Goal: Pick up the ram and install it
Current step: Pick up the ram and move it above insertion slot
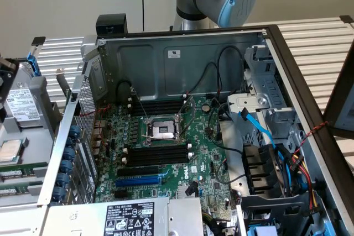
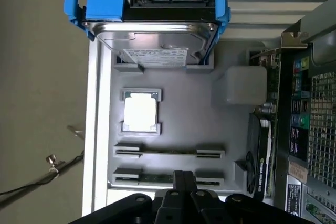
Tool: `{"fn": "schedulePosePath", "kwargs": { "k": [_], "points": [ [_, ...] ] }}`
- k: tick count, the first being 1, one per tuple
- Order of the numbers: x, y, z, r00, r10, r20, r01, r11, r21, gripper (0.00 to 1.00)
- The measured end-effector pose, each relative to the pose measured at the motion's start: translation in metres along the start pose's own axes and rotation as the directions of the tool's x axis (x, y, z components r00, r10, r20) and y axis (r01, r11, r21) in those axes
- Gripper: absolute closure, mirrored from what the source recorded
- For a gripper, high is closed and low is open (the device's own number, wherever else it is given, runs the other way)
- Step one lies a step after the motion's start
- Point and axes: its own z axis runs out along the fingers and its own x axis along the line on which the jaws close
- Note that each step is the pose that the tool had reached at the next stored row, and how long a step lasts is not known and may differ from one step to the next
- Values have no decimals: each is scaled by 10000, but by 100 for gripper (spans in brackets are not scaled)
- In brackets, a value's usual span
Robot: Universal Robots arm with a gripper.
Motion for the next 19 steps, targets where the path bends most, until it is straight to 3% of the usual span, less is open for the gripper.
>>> {"fn": "schedulePosePath", "kwargs": {
  "k": [4,9,14,19],
  "points": [
    [0,0,0,9974,-726,-29,726,9973,70,90],
    [0,0,0,9865,-1636,-75,1637,9864,173,90],
    [-1,0,6,9675,-2526,-121,2528,9672,240,90],
    [-2,-1,48,9405,-3393,-164,3396,9402,272,90]
  ]
}}
